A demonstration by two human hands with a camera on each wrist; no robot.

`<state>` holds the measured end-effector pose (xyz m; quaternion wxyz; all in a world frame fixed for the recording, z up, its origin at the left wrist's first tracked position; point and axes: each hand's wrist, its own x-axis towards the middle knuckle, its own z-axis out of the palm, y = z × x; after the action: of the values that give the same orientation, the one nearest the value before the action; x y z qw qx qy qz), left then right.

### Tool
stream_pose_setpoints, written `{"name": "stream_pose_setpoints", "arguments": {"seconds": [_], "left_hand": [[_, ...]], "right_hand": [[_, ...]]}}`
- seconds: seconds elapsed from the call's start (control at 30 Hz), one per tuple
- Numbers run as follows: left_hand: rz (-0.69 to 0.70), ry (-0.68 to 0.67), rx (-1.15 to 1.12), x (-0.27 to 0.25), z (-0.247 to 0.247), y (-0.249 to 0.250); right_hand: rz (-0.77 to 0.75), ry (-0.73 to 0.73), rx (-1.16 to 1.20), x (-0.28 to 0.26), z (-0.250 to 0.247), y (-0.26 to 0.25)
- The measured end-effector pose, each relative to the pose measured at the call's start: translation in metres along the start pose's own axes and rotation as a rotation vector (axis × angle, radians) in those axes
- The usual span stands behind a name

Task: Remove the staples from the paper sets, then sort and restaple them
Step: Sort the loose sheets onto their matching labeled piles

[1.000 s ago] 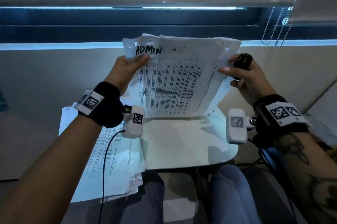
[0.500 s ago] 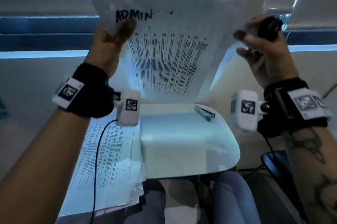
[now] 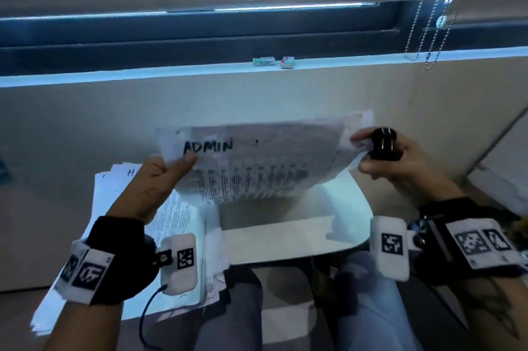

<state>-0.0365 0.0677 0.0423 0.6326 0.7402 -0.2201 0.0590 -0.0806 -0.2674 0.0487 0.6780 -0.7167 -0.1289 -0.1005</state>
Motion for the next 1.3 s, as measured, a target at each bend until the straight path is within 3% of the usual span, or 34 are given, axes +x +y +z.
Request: {"name": "stream_pose_setpoints", "arguments": {"seconds": [0.1,0.23,0.3,0.4,0.47,0.57,0.63,0.73,0.87,1.1,1.17,1.3], "left_hand": [[-0.124,0.088,-0.051,0.004,-0.002,-0.014],[-0.264,0.167,-0.026,0.004,0.001,-0.023],[-0.241,0.279,0.026,0.007,0.0,-0.019],[-0.037,0.434,0.288,0.012,0.011,0.005],[0.079,0.37,0.619,0.016,0.027,0.021],[0.038,0.086,0.914,0.029,0.056,0.025],[-0.022,-0.036,0.868,0.038,0.071,0.02],[-0.033,-0.099,0.79,0.044,0.082,0.015],[-0.12,-0.203,0.487,0.042,0.083,0.001],[-0.29,-0.297,0.034,0.027,0.078,-0.017],[-0.31,-0.316,-0.048,0.023,0.077,-0.018],[-0.339,-0.295,-0.123,0.014,0.078,-0.022]], "right_hand": [[0.103,0.115,-0.029,0.011,0.002,0.005],[0.177,0.123,-0.03,0.018,0.014,0.014],[0.189,0.121,-0.03,0.019,0.017,0.017],[0.201,0.113,-0.04,0.02,0.017,0.019],[0.199,0.109,-0.053,0.021,0.015,0.02],[0.203,0.102,-0.056,0.021,0.012,0.024],[0.221,0.075,-0.06,0.022,0.012,0.025],[0.241,0.039,-0.086,0.023,0.014,0.028],[0.254,0.049,-0.134,0.024,0.02,0.032],[0.011,0.394,-0.252,-0.003,0.039,0.029],[0.023,0.375,-0.264,-0.014,0.049,0.028],[0.152,0.201,-0.229,-0.032,0.081,0.035]]}}
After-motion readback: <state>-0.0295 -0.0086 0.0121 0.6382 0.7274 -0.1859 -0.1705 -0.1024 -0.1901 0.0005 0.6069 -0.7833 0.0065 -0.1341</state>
